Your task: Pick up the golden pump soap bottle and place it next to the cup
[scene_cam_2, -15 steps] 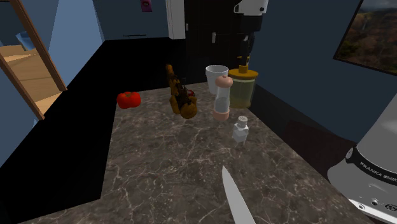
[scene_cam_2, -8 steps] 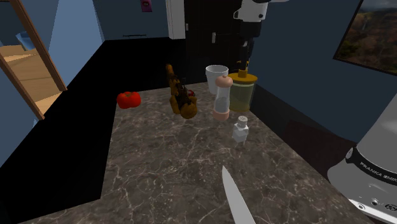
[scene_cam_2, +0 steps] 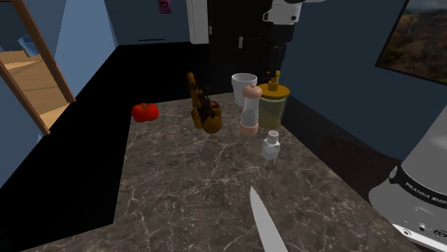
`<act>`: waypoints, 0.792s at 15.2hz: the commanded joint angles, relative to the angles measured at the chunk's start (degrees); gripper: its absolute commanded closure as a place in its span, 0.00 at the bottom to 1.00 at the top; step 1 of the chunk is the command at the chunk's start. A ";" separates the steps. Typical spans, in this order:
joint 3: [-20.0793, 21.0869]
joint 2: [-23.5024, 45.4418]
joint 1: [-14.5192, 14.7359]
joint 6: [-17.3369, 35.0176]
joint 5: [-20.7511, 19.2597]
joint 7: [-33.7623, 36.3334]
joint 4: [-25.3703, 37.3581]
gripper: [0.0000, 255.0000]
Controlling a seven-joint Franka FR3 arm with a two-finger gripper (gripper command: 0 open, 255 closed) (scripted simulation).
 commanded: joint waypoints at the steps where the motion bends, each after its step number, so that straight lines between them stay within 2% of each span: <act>1: 0.01 0.00 0.00 -0.01 0.00 0.01 0.01 0.00; 5: 0.03 -2.28 0.01 -7.44 -0.02 0.03 5.16 0.00; 12: 0.03 -2.28 0.00 -7.44 -0.02 0.03 5.16 0.00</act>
